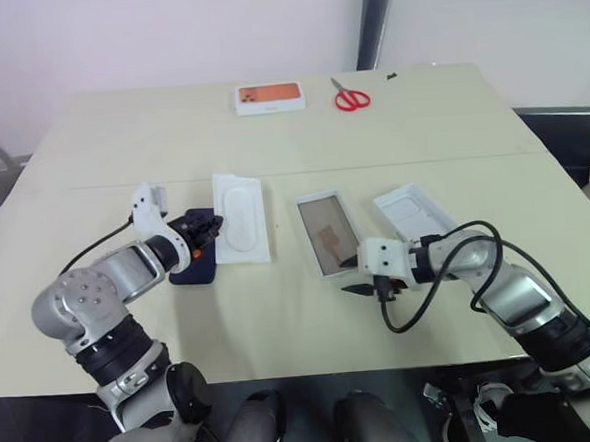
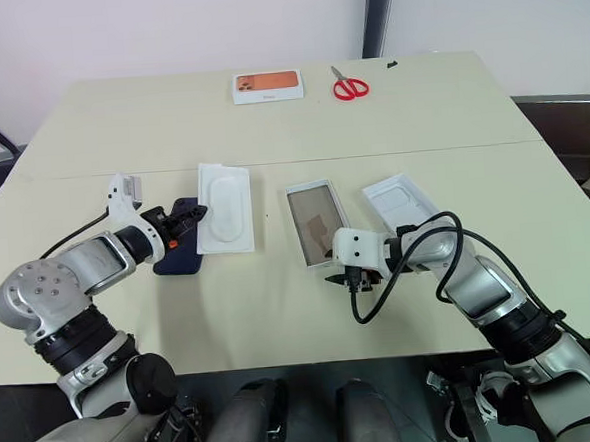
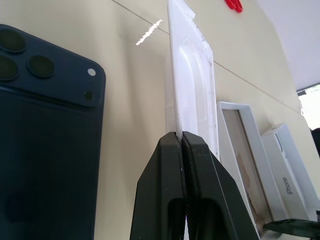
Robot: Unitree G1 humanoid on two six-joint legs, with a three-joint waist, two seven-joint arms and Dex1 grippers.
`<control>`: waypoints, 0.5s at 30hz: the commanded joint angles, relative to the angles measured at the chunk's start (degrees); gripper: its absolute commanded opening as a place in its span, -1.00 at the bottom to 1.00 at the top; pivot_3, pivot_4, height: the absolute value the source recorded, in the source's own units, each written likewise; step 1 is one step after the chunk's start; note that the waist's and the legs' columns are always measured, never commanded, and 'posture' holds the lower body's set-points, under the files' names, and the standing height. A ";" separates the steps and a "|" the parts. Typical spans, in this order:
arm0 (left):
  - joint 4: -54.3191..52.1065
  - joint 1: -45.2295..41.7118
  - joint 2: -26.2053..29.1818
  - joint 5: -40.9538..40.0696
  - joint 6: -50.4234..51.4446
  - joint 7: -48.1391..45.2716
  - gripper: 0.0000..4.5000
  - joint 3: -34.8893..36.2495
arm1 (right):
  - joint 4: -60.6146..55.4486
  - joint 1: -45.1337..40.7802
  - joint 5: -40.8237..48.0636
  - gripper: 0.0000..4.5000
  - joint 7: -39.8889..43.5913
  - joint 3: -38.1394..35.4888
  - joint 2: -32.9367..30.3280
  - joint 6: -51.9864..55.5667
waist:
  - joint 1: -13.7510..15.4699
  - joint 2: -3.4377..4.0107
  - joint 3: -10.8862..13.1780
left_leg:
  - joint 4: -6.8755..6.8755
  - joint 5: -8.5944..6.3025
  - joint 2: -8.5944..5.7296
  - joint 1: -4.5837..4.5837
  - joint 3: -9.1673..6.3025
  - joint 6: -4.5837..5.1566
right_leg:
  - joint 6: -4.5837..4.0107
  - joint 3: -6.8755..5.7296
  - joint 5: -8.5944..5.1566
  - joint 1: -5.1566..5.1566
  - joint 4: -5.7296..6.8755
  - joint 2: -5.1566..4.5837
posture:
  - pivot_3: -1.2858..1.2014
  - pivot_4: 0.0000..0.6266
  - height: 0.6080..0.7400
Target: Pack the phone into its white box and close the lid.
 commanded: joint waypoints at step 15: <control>-1.50 -3.09 -2.62 -7.47 0.49 3.31 -1.00 3.42 | -8.00 -3.83 -5.24 -0.98 0.19 7.07 9.38 7.49 | -0.13 -0.02 0.01 | -0.01 0.02 0.00 0.00 -0.01 -0.04 | 0.00 0.00 0.00 -0.03 0.02 0.01 | 0.03 -0.52 1.00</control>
